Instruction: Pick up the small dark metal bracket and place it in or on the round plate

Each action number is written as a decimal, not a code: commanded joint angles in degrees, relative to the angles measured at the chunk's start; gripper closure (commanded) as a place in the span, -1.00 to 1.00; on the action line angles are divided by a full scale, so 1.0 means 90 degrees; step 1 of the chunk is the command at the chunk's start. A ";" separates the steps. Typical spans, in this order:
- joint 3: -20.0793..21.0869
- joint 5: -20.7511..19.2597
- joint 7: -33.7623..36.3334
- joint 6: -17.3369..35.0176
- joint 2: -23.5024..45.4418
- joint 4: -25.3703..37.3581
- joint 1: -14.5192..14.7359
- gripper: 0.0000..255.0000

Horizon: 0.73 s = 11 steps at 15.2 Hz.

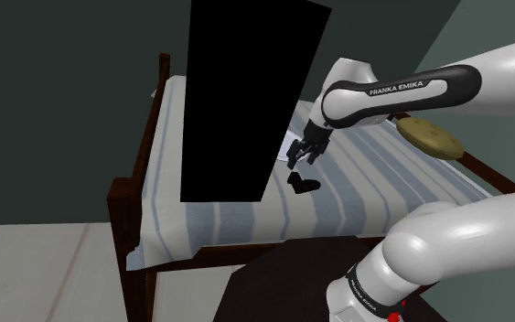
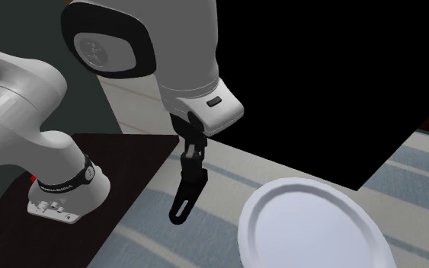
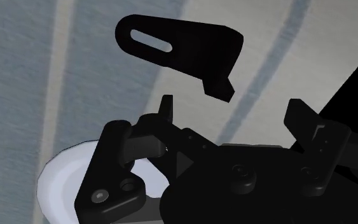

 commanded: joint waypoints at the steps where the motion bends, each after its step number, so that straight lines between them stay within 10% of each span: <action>1: -0.0010 -0.0016 -0.0013 0.0246 0.0157 -0.0076 -0.0007 -1.00; 11: -0.0025 -0.0013 -0.0020 0.0870 0.0546 -0.0313 0.0001 -1.00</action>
